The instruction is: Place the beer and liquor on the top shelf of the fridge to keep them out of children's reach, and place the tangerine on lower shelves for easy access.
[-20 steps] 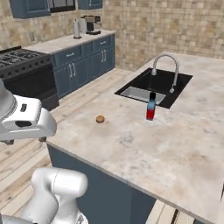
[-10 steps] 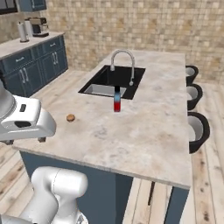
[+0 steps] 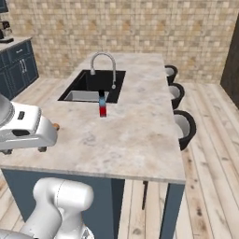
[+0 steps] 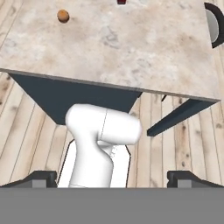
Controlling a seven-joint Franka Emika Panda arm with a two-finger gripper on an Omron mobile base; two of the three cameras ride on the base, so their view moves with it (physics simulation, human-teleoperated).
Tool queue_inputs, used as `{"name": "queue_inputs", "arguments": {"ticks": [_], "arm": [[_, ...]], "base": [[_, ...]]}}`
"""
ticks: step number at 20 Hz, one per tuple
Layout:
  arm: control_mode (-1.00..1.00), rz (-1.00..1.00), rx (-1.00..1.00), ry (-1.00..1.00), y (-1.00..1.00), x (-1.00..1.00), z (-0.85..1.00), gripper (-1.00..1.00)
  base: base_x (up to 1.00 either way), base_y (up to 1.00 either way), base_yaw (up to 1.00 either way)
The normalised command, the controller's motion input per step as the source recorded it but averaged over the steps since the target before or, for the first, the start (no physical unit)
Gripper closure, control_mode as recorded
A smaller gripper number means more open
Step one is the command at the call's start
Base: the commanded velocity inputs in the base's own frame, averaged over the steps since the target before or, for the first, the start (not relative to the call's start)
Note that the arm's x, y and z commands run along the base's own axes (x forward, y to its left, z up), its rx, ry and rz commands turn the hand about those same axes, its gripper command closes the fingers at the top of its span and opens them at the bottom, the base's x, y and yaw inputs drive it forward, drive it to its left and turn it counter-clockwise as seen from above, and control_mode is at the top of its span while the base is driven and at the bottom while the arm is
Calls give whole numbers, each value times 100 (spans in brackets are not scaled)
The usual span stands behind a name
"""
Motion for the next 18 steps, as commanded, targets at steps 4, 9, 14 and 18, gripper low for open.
{"name": "queue_inputs", "arguments": {"ticks": [4,9,14,18], "arm": [[100,0,0,0,0,0,0,-100],[-100,0,0,-1,1,3,0,-100],[-100,0,0,-6,7,35,0,-100],[-100,0,4,-9,6,54,0,-100]], "base": [[0,16,-16],[3,11,-3],[0,0,0],[0,0,0]]}}
